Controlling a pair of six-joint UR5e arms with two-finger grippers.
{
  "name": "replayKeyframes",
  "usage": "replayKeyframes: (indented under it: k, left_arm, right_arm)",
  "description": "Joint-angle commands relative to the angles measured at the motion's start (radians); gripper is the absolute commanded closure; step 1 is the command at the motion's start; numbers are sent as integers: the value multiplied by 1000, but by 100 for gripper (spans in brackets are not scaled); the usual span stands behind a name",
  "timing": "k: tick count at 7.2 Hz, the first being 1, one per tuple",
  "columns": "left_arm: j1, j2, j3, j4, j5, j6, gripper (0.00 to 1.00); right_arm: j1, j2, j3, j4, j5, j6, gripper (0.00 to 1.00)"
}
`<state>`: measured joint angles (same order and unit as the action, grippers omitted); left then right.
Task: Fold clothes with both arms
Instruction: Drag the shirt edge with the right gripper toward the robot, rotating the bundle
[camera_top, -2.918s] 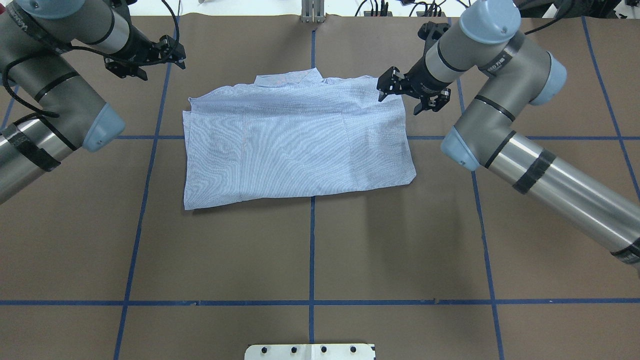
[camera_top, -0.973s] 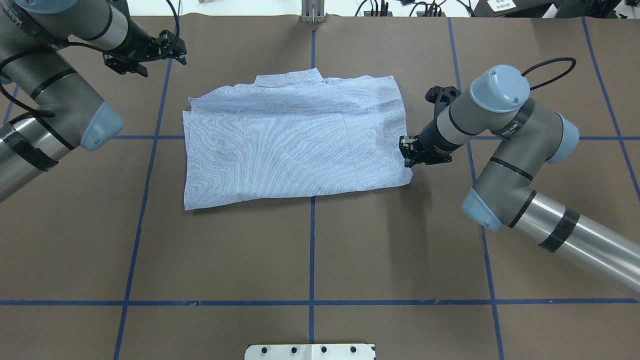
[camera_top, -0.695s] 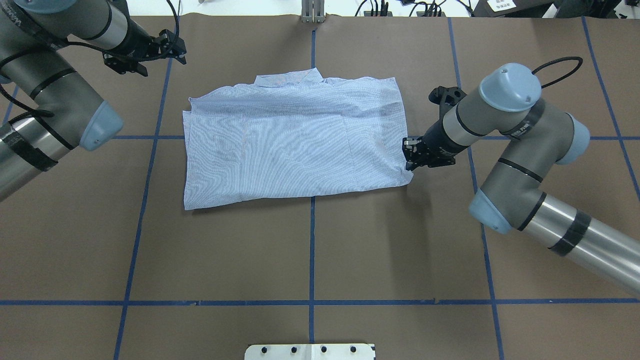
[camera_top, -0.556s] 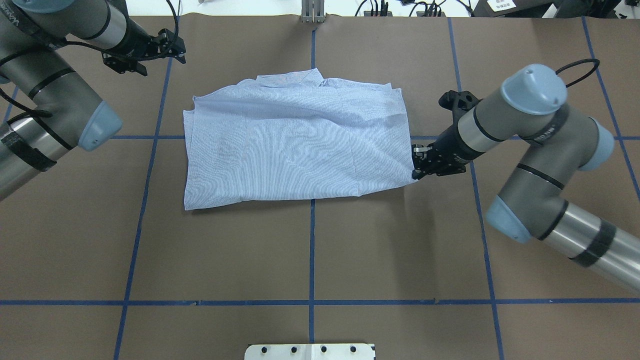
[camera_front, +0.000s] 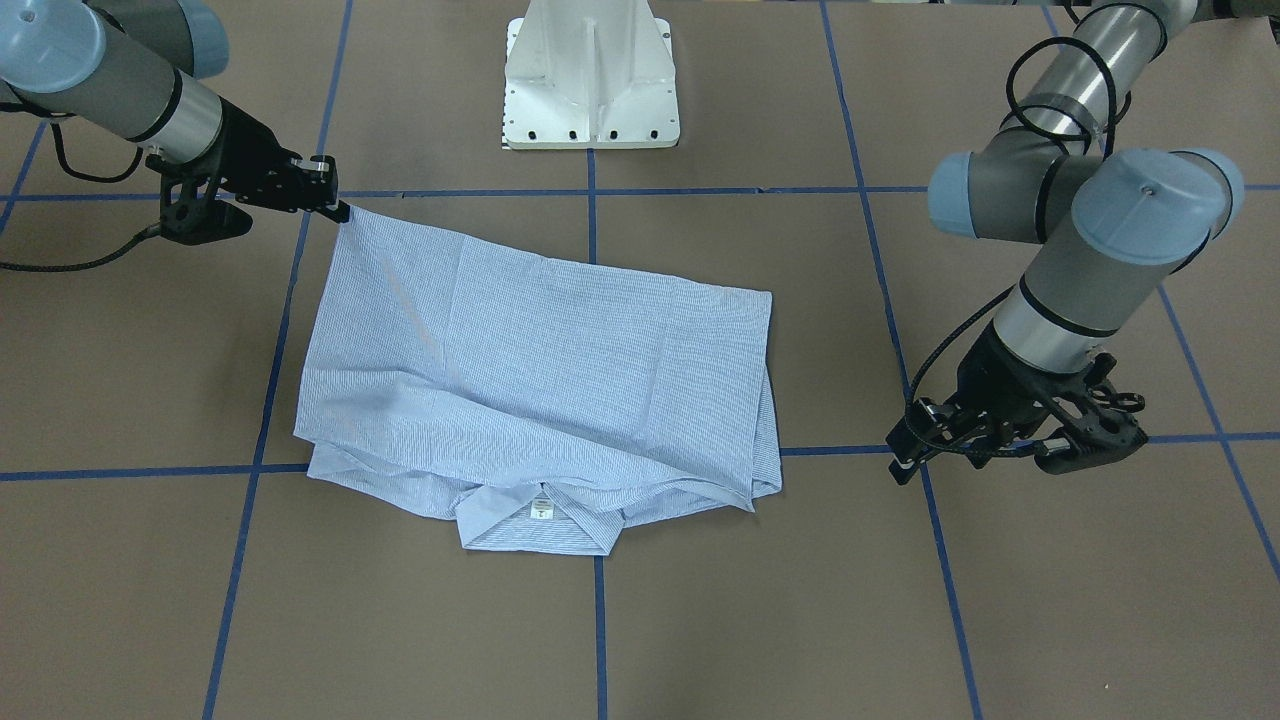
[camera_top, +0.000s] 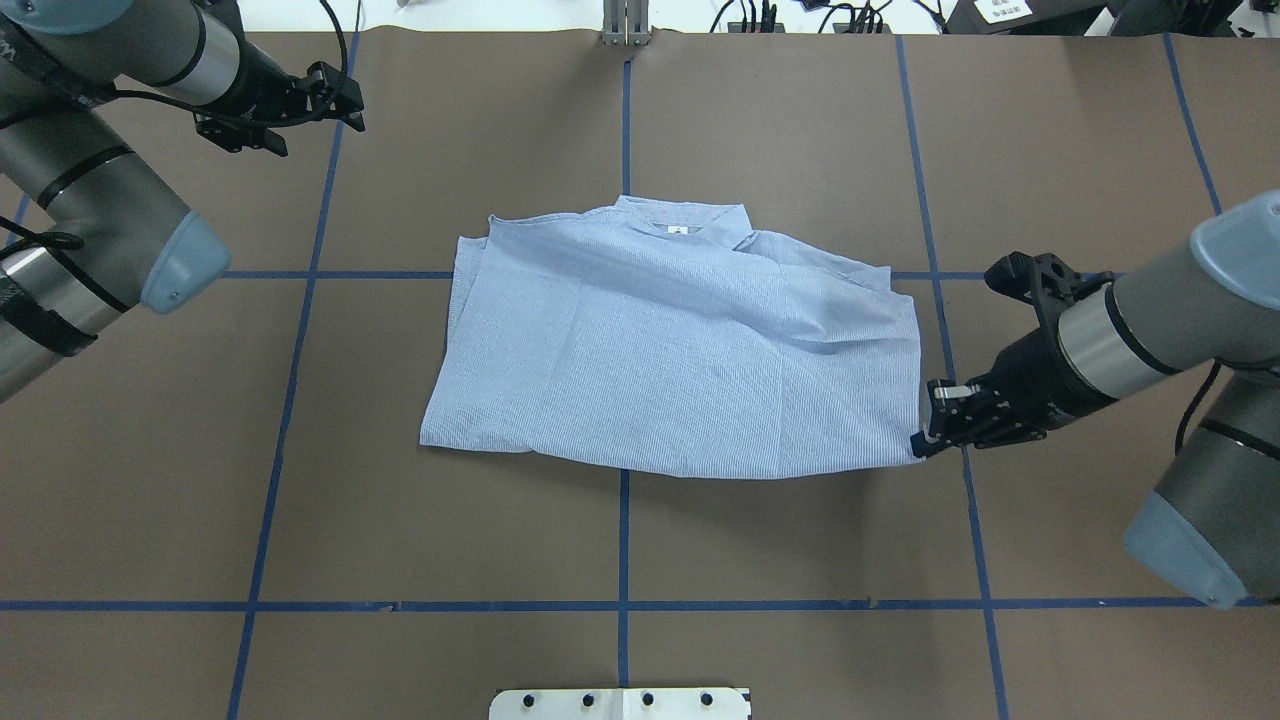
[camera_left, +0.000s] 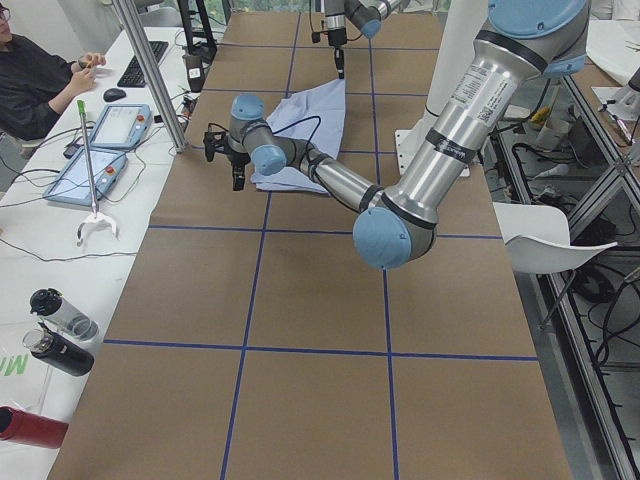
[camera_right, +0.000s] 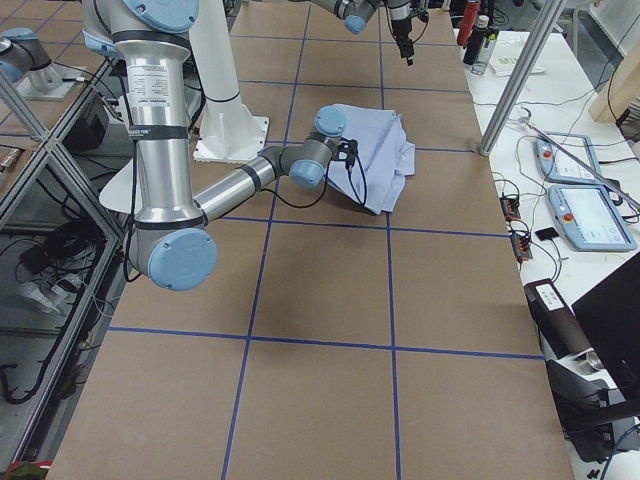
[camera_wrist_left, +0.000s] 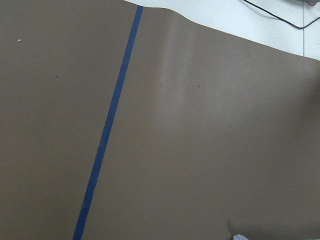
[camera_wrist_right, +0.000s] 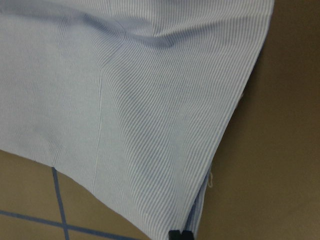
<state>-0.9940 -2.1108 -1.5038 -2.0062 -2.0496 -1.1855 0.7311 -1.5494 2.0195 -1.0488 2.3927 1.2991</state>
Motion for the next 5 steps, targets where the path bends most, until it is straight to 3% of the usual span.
replayKeyframes:
  k: [1,3,5]
  left_arm:
    - [0,0,-10,7,-1,-2,0]
    - [0,2,-27,9,2,-2,0]
    - [2,2,-29,9,2,0,0]
  right_arm:
    - [-137,-142,129,3,25,23,100]
    - [-301,-170,140,6,77,145,100]
    - [-387,-196,145,6,77,186,100]
